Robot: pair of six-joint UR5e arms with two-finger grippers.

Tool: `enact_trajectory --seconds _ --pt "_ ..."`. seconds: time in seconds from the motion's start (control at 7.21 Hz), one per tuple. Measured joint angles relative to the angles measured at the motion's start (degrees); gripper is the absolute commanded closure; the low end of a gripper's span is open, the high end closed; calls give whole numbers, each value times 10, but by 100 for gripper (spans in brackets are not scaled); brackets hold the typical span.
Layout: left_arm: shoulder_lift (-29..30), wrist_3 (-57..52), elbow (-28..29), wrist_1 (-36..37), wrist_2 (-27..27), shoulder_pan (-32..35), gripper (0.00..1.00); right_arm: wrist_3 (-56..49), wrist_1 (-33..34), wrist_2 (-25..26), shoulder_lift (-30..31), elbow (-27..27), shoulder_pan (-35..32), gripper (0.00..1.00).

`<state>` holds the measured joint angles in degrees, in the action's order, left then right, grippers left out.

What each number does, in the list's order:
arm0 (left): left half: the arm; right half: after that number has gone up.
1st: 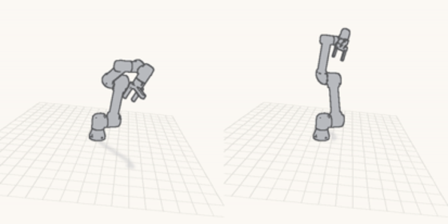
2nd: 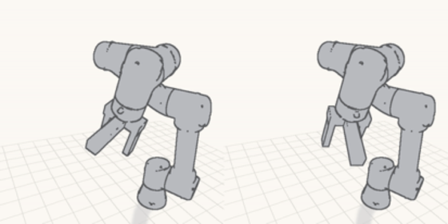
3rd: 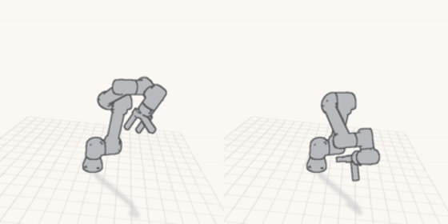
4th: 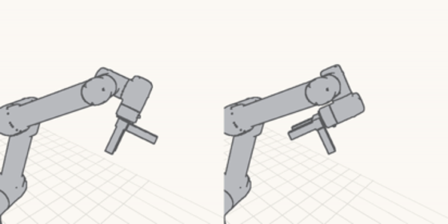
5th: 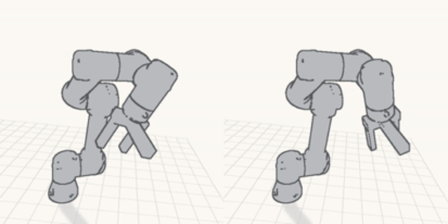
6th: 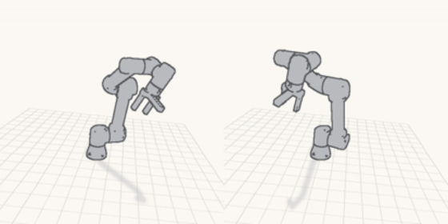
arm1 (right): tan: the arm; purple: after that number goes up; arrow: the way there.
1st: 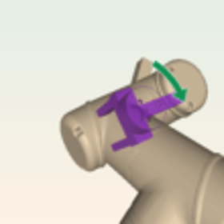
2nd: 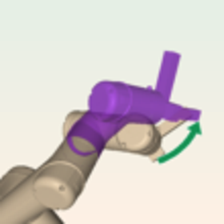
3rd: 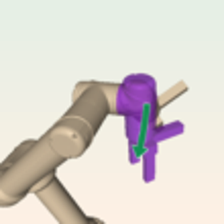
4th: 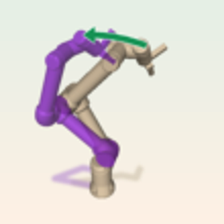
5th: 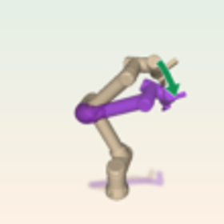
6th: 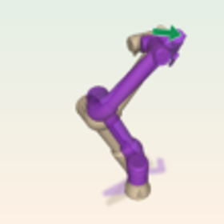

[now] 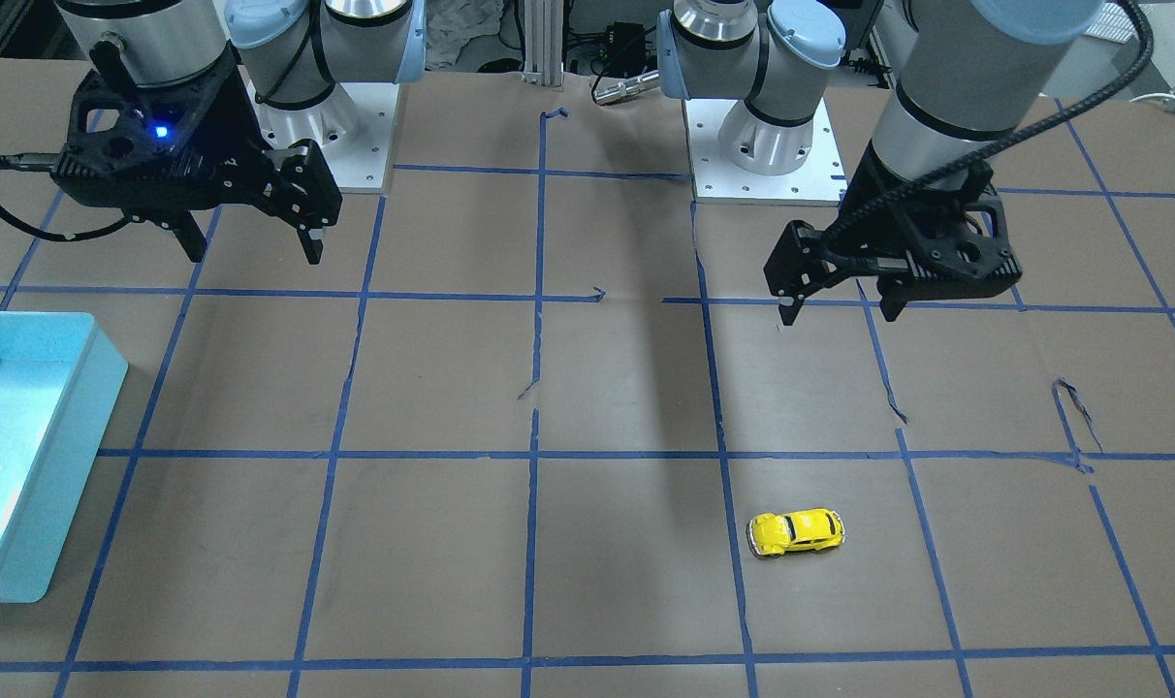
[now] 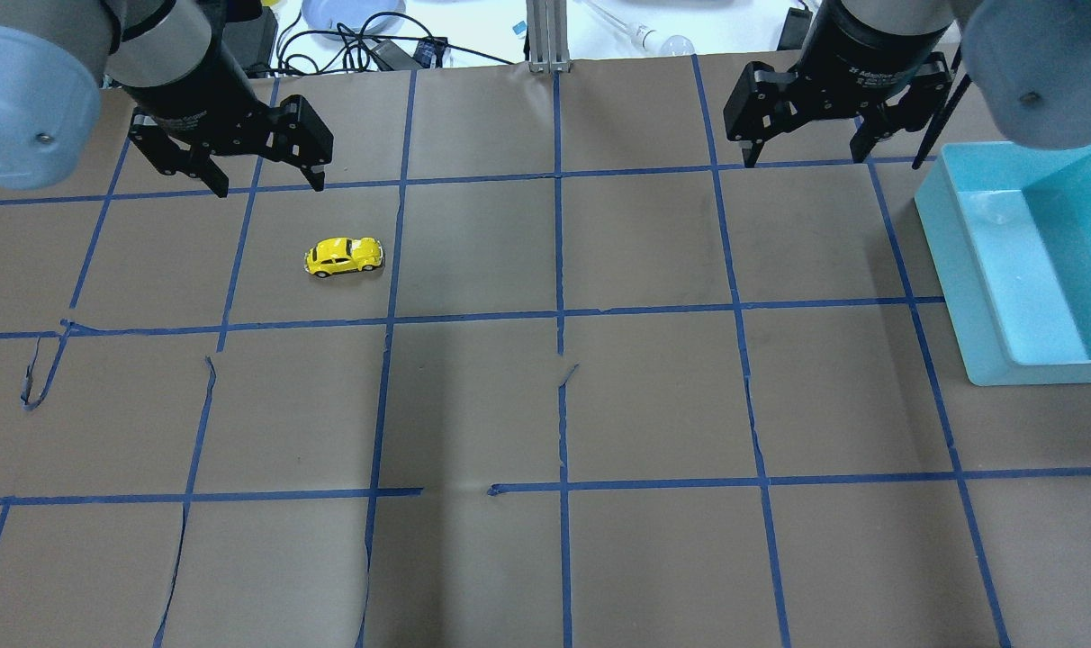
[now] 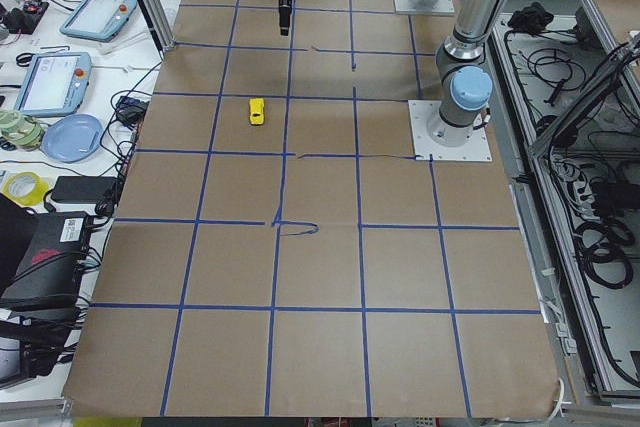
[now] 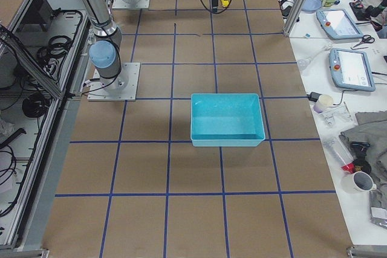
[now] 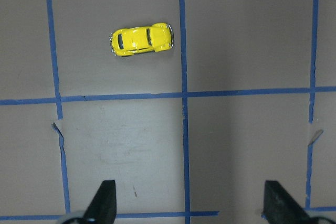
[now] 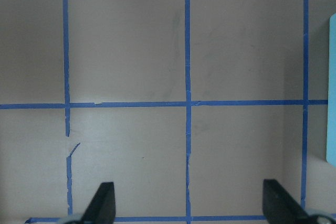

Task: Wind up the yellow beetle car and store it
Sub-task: 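Lower the left gripper over the yellow beetle car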

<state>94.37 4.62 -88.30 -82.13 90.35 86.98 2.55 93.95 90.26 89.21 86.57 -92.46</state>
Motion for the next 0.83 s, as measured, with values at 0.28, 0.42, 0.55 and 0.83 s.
enact_trajectory --seconds 0.28,0.42,0.55,0.83 --pt "11 115 -2 18 0 -34 0 0 0 0 0 0 0 0" --pt "17 199 -7 20 0 -40 0 -1 0 0 0 0 0 0" --pt "25 299 -15 21 1 -42 0 -1 0 0 0 0 0 0" --pt "45 500 -41 31 -2 -43 0 0 0 0 0 0 0 0"
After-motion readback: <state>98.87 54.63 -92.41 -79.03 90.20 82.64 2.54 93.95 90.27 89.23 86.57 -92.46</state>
